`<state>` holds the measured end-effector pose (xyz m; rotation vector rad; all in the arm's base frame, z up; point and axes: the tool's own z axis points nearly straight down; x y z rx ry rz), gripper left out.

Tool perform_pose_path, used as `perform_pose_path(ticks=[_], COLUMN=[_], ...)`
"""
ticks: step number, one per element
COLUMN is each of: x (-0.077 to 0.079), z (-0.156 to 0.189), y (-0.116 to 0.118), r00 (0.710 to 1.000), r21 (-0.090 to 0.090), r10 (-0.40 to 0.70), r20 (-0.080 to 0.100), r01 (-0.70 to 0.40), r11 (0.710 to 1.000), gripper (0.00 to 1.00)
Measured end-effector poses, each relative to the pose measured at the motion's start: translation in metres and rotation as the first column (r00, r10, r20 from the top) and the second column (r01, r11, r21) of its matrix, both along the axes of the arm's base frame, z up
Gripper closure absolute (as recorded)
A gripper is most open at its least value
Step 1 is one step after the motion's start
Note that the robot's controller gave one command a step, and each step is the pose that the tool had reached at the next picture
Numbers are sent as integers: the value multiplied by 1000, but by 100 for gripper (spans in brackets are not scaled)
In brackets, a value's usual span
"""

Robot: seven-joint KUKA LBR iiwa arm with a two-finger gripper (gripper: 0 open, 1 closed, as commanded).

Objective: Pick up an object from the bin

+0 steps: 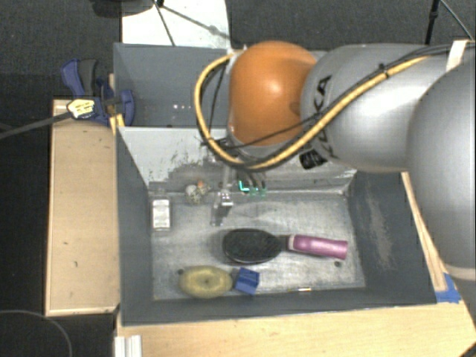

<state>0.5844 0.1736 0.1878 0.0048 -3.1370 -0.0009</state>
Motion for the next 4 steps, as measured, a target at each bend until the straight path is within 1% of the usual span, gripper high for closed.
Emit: perform_pose_path(ticks=[1, 2, 3, 4], x=[-40, -67, -72, -63], z=[-67, -113, -115, -10], y=[-65, -94, -95, -117], r00=[984, 804, 809, 599], r21=[-2, -11, -3, -6], r10=[180, 594, 587, 800], r20=[2, 30, 8, 10], r01=[-180, -594, -587, -800], r11=[984, 804, 809, 600], gripper=[0, 0, 100, 100])
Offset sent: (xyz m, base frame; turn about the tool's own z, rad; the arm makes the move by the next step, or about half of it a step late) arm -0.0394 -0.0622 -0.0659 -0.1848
